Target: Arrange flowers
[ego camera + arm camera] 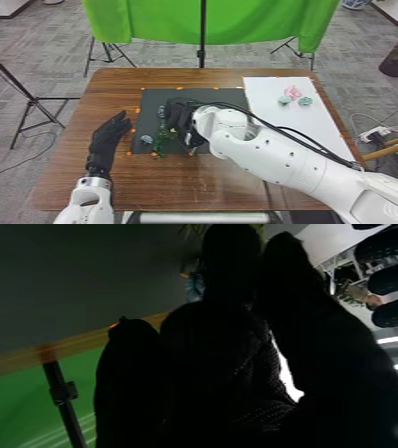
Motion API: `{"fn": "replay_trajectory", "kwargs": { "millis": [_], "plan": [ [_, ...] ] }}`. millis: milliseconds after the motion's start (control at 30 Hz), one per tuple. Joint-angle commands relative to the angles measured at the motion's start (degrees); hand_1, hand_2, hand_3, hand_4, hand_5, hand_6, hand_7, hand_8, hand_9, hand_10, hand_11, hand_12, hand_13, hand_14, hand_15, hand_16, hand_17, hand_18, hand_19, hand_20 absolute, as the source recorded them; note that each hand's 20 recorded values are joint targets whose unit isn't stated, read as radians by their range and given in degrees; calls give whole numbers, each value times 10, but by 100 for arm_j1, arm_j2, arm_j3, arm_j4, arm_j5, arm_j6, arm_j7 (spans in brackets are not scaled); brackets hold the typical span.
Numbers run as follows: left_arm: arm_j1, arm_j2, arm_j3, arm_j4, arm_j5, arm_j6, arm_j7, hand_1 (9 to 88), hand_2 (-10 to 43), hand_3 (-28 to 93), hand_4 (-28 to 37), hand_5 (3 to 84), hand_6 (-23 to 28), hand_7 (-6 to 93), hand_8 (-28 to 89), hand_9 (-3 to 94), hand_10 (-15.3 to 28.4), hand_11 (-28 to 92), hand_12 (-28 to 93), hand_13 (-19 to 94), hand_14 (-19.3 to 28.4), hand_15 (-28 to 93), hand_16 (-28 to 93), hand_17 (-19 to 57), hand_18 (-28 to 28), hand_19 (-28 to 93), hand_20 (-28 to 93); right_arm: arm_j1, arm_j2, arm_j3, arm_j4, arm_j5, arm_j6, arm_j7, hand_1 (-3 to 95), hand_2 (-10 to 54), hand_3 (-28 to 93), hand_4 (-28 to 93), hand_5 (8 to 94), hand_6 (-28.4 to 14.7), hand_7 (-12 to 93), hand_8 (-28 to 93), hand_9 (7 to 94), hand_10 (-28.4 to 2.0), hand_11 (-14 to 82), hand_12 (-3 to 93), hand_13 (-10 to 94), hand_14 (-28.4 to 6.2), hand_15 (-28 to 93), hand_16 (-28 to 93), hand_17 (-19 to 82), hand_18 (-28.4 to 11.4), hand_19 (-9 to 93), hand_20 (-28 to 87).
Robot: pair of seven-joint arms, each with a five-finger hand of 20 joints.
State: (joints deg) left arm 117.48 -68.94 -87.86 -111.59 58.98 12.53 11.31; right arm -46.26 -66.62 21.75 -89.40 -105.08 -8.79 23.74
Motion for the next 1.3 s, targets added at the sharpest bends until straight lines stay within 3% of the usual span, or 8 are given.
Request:
{"fn": "replay_trajectory", "kwargs": {
  "millis": [33,267,533,600,700,867,1000,1300],
  "plan": [
    [75,-36,12,55,5,-36,-40,261,12,644,-255,406,40,101,-66,404,125,148,111,310,160,176,1,33,113,63,168,109,168,97,-85,-126,-85,-81,510,-95,582,-185,661,2,172,-79,851,-99,250,379,921,-10,558,376,650,-110,932,564],
    [88,-76,6,42,21,-37,-25,260,11,645,-254,406,39,100,-66,404,126,149,110,310,160,175,1,33,113,63,168,53,495,545,-422,-181,-104,-93,470,-95,615,-197,664,1,169,-79,838,-107,304,312,917,-13,557,380,646,-114,932,564],
    [217,-68,-86,-9,4,42,-18,260,11,644,-254,406,39,100,-66,404,125,148,111,311,160,175,2,33,113,63,167,-44,1955,1488,-1219,-717,449,180,431,-95,628,-185,667,-2,164,-76,809,-118,295,272,885,-30,559,380,604,-136,932,566],
    [232,-69,-90,-20,9,34,-23,260,11,646,-254,406,39,100,-66,404,125,148,111,311,160,175,2,33,114,63,167,-76,2238,1614,-1158,-958,345,285,399,-95,624,-164,664,-5,158,-72,792,-128,268,264,870,-39,565,375,589,-141,932,562],
    [204,-80,-62,-7,9,32,-14,261,11,645,-255,406,39,100,-66,404,125,148,111,311,159,173,1,33,113,62,167,-139,2460,1901,-954,-1006,-459,604,329,-95,619,-131,646,-10,142,-67,758,-152,229,257,835,-61,567,367,553,-159,932,545],
    [211,-83,-71,-17,25,32,-27,261,12,642,-254,406,39,100,-66,404,125,148,111,311,160,175,2,32,114,62,167,-459,2664,2249,-474,-1012,-975,954,257,-53,589,-112,591,-23,93,-55,709,-176,182,250,790,-97,569,353,513,-182,929,513],
    [200,-79,-75,-16,33,50,-25,261,12,643,-254,406,39,101,-66,404,125,148,111,312,160,176,2,32,114,62,167,-636,2671,2278,-125,-1055,-1042,1009,272,-85,598,-110,573,-16,85,-52,668,-188,157,255,787,-99,573,346,510,-185,932,498],
    [186,-89,-46,-13,43,8,-35,261,12,643,-254,406,40,100,-66,404,125,149,111,311,159,174,2,32,114,62,167,-841,2542,2245,231,-929,-781,1065,306,-95,613,-122,573,-4,96,-58,693,-175,161,244,814,-74,577,340,534,-173,932,502]
  ]
}}
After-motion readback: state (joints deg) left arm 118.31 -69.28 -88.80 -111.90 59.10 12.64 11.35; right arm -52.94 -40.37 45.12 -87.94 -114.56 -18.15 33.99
